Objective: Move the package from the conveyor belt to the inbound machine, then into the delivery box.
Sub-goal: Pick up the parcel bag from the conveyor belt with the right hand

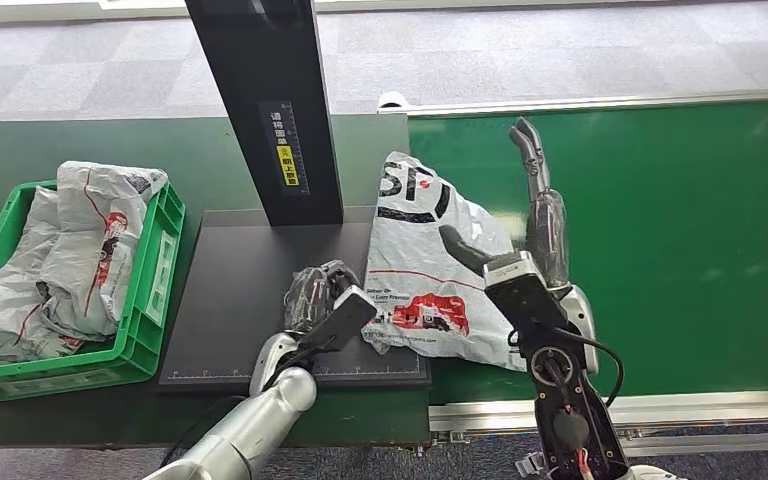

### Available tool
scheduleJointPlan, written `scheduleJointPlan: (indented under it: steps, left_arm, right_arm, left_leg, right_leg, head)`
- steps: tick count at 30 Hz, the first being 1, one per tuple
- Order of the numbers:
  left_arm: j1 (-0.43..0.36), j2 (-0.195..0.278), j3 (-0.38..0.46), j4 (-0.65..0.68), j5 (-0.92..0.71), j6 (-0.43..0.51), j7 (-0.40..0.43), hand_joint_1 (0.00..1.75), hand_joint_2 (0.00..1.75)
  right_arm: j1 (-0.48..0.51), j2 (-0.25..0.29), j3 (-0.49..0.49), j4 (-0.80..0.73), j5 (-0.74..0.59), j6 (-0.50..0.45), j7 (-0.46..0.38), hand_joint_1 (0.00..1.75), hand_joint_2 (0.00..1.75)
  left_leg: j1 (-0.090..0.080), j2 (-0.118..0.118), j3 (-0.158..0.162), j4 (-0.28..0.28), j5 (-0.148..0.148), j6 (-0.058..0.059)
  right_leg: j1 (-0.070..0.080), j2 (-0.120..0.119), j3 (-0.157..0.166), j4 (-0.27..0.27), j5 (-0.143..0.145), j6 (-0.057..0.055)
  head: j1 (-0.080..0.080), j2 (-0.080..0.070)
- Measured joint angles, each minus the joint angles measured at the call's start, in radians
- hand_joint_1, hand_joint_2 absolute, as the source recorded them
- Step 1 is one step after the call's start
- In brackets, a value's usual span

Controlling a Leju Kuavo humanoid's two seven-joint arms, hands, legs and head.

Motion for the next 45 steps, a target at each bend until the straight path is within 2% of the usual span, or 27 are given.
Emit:
scheduleJointPlan:
  steps: [1,2,5,6,9,14,21,26,34,39,45]
  left_arm:
    - [0.015,0.006,0.019,-0.032,0.017,-0.005,-0.009,1.75,1.75]
    - [0.029,0.011,0.039,-0.065,0.030,-0.012,-0.016,1.41,1.75]
    - [0.060,0.026,0.081,-0.145,0.061,-0.039,-0.028,0.10,1.75]
    - [0.069,0.028,0.092,-0.168,0.084,-0.058,-0.039,0.00,1.75]
    - [0.104,0.032,0.123,-0.250,0.165,-0.121,-0.075,0.00,1.75]
    - [0.148,0.041,0.151,-0.356,0.194,-0.147,-0.079,0.00,1.75]
    - [0.163,0.042,0.162,-0.405,0.196,-0.148,-0.079,0.00,1.75]
    - [0.186,0.042,0.169,-0.450,0.246,-0.181,-0.101,0.00,1.75]
    - [0.272,0.042,0.171,-0.635,0.272,-0.209,-0.106,0.00,1.75]
    - [0.295,0.033,0.162,-0.718,0.272,-0.216,-0.104,0.00,1.75]
    - [0.293,0.017,0.154,-0.761,0.272,-0.220,-0.094,0.00,1.75]
  right_arm:
    - [0.004,-0.006,-0.023,0.014,0.021,-0.004,0.016,0.00,1.75]
    - [0.006,-0.012,-0.046,0.030,0.037,-0.006,0.028,0.00,1.75]
    - [0.013,-0.027,-0.103,0.073,0.065,-0.007,0.052,0.00,1.75]
    - [0.013,-0.031,-0.118,0.087,0.080,-0.009,0.073,0.00,1.75]
    - [0.013,-0.048,-0.171,0.159,0.119,-0.021,0.119,0.00,1.75]
    - [0.014,-0.070,-0.250,0.270,0.134,-0.032,0.091,0.00,1.75]
    - [0.013,-0.073,-0.280,0.320,0.142,-0.033,0.089,0.00,1.75]
    - [0.011,-0.087,-0.307,0.374,0.147,-0.021,0.147,0.00,1.75]
    - [-0.037,-0.144,-0.426,0.661,0.081,0.080,0.064,0.00,1.75]
    - [-0.110,-0.139,-0.444,0.797,0.084,0.153,0.057,0.00,1.75]
    - [-0.224,-0.079,-0.428,0.912,0.135,0.198,0.123,0.00,1.75]
  left_leg:
    - [0.000,0.000,0.000,0.000,0.000,0.000]
    - [0.000,0.000,0.000,0.000,0.000,0.000]
    - [0.000,0.000,0.000,0.000,0.000,0.000]
    - [0.000,0.000,0.000,0.000,0.000,0.000]
    - [0.000,-0.001,0.000,0.000,0.000,0.000]
    - [0.000,-0.001,-0.001,0.000,0.000,0.000]
    - [0.000,-0.001,-0.001,0.000,0.000,0.000]
    - [0.000,-0.001,-0.001,0.000,0.000,0.000]
    - [0.000,-0.001,-0.002,0.000,-0.001,0.001]
    - [0.000,-0.001,-0.002,0.000,0.000,0.000]
    - [0.001,0.001,-0.001,0.000,0.001,0.000]
  right_leg:
    - [0.000,0.000,0.000,0.000,0.000,0.000]
    - [0.000,0.000,0.000,0.000,0.000,0.000]
    - [0.000,0.000,0.000,0.000,0.000,0.000]
    - [0.000,0.000,0.000,0.000,0.000,0.000]
    - [0.000,0.000,0.000,0.000,0.000,0.000]
    - [0.000,0.000,0.000,0.000,0.000,0.000]
    - [0.000,0.000,0.000,0.000,0.000,0.000]
    - [0.000,0.000,0.000,0.000,0.000,0.000]
    - [-0.001,-0.001,-0.001,0.000,0.000,0.000]
    - [0.000,-0.001,-0.001,0.000,0.000,0.000]
    - [0.001,0.000,-0.001,0.000,0.000,0.000]
  head:
    - [0.000,0.000]
    - [0.000,0.000]
    - [0.000,0.000]
    - [0.000,0.000]
    - [0.000,0.000]
    - [0.000,0.000]
    - [0.000,0.000]
    - [0.000,0.000]
    - [0.000,0.000]
    - [0.000,0.000]
    - [0.000,0.000]
